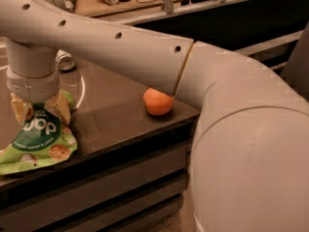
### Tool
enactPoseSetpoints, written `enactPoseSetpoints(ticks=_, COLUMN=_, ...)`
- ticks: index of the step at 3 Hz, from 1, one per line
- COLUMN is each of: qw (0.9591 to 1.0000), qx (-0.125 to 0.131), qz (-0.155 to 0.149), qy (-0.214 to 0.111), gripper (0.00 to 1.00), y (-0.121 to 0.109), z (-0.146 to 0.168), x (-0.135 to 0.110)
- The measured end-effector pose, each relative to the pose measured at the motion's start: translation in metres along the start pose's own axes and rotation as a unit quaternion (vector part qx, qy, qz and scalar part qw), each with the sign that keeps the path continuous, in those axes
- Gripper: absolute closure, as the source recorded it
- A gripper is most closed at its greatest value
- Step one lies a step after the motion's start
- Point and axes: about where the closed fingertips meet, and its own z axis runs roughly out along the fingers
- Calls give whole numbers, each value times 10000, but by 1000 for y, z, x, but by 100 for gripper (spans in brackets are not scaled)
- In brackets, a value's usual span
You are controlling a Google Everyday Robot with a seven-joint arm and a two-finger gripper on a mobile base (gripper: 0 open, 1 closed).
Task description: Pick green rice chip bag
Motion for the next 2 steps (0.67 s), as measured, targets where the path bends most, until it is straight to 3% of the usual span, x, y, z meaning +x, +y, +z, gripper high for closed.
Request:
enactPoseSetpoints(ticks=1, qw=9930, qx=882, qz=740, qy=242, gripper=100, y=10, z=-74, x=18)
enactPoseSetpoints(ticks=2, qw=9853, qx=1255, qz=1096, qy=387, gripper=100, y=10, z=-114, x=30)
